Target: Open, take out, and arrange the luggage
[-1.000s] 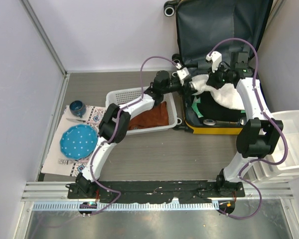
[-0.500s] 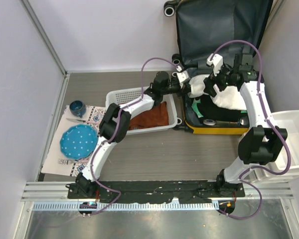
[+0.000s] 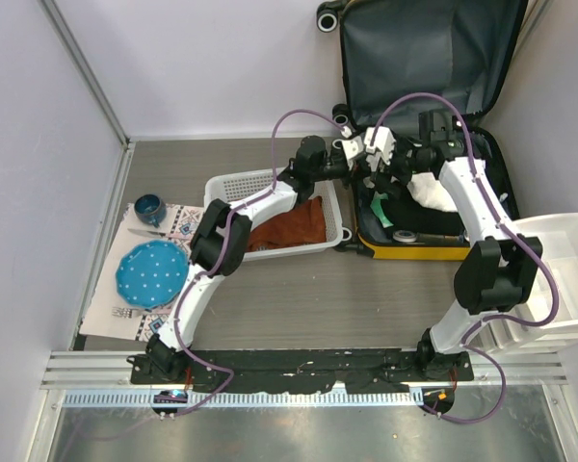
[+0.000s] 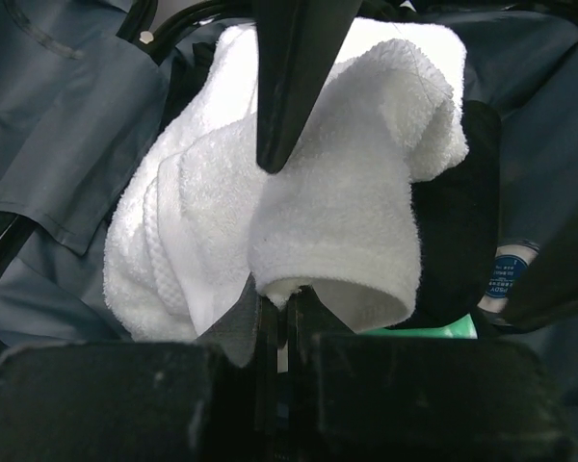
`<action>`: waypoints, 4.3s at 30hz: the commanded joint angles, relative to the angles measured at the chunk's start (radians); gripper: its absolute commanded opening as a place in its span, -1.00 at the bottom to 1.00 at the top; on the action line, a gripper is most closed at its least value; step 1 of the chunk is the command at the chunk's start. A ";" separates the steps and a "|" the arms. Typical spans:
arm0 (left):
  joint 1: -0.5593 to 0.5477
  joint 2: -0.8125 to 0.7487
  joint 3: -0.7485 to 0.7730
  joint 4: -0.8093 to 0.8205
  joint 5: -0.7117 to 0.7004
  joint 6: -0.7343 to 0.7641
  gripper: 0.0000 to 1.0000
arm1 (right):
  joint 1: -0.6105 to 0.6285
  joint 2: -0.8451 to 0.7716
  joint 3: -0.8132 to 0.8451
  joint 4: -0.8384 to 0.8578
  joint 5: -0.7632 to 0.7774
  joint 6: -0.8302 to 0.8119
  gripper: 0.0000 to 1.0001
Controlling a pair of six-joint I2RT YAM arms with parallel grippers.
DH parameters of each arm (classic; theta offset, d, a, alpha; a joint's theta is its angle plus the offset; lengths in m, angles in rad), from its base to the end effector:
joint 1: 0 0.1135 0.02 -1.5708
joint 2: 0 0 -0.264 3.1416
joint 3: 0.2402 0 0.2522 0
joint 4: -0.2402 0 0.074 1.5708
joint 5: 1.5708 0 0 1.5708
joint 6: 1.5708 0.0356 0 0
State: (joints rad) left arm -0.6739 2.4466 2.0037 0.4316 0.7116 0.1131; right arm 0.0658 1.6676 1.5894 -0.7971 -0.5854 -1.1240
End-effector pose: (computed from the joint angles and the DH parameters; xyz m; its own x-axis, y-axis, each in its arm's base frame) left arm 0.4315 -0.3743 0.2306 0.1022 0.0278 -0.9944 0.9776 0.1823 0.1055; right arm 0.3588 0.0434 0.3373 0.0370 -0.7509 -0.6594 -0.8672 0.3038 -0.3946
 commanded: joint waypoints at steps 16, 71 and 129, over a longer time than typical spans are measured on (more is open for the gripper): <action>0.028 -0.152 -0.054 0.110 -0.073 -0.137 0.26 | -0.035 0.124 0.122 0.120 -0.016 0.013 -0.99; 0.120 -0.041 0.195 -0.151 -0.067 0.075 -1.00 | -0.095 -0.213 -0.034 0.182 -0.217 0.486 -0.99; 0.777 -0.670 -0.448 -0.807 0.290 0.922 -1.00 | 0.723 0.274 0.110 0.697 -0.024 0.946 -0.99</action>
State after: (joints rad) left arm 0.0719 1.8332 1.5497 -0.3492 1.0462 0.8803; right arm 0.7544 1.9224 1.6585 -0.0696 -0.5568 -0.2047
